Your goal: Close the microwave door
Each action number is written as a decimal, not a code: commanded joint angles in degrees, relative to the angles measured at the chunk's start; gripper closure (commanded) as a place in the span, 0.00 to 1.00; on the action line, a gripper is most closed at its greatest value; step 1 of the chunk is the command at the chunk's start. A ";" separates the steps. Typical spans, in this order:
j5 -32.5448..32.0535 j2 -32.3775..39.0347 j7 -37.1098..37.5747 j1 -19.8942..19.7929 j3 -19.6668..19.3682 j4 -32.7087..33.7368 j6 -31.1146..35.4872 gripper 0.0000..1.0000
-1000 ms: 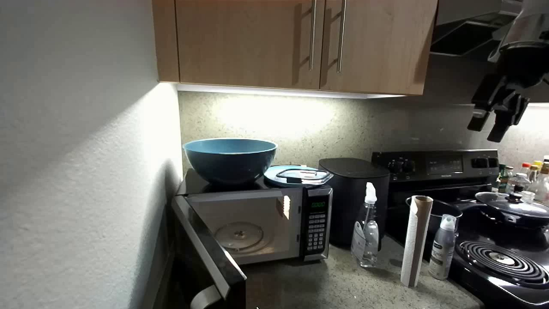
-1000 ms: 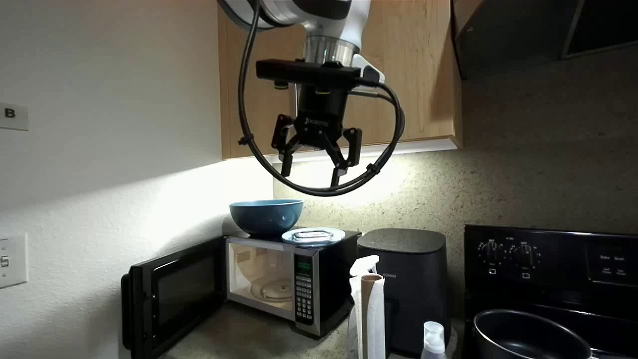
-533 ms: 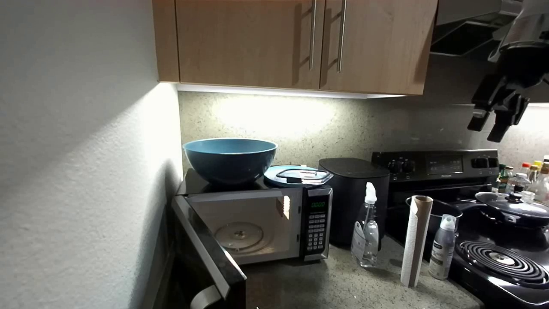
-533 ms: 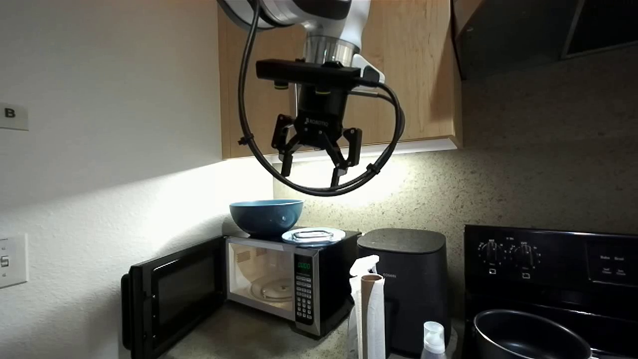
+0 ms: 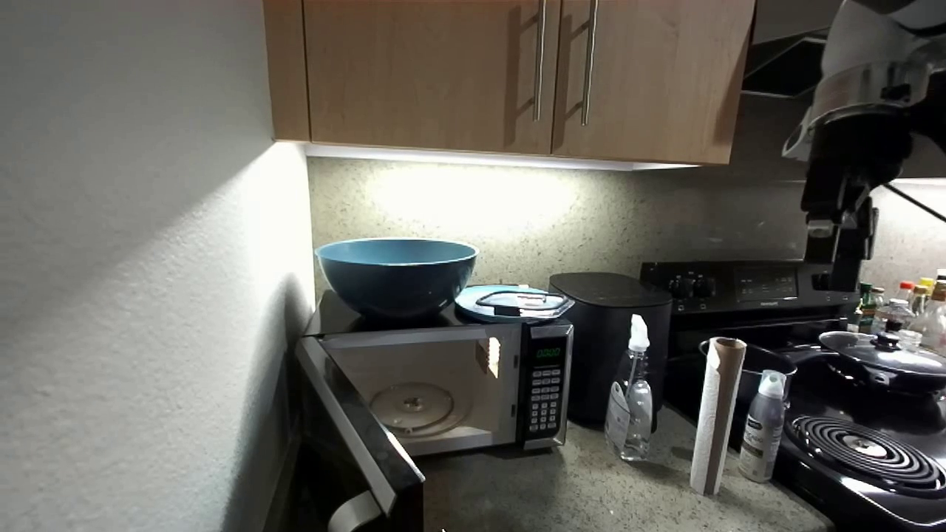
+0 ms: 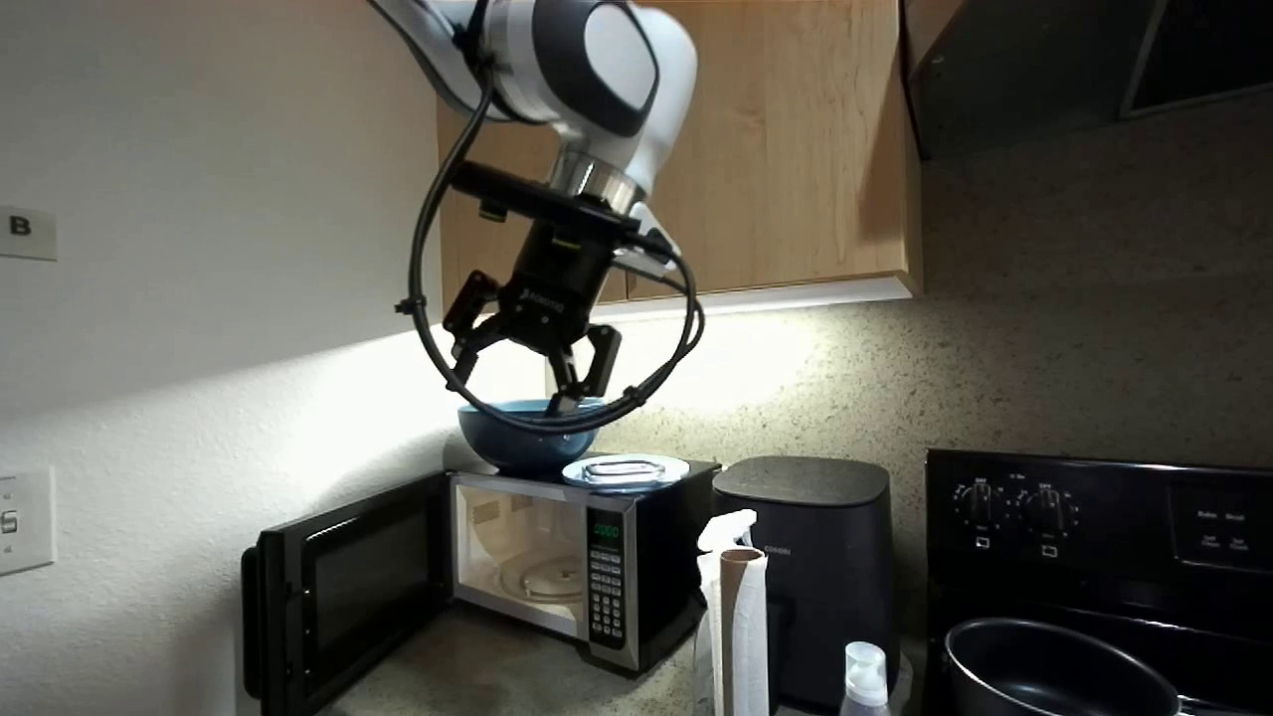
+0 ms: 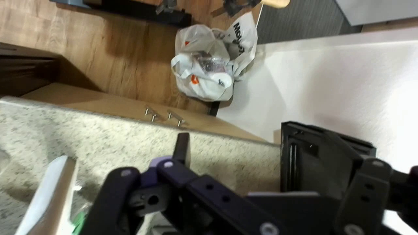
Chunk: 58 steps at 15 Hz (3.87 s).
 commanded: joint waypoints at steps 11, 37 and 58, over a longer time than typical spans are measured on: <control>2.45 1.97 -2.34 4.31 12.40 -1.73 -15.69 0.00; 6.91 33.22 -24.61 15.85 31.41 5.05 36.34 0.00; 0.94 45.14 -19.16 15.95 38.22 12.93 41.29 0.00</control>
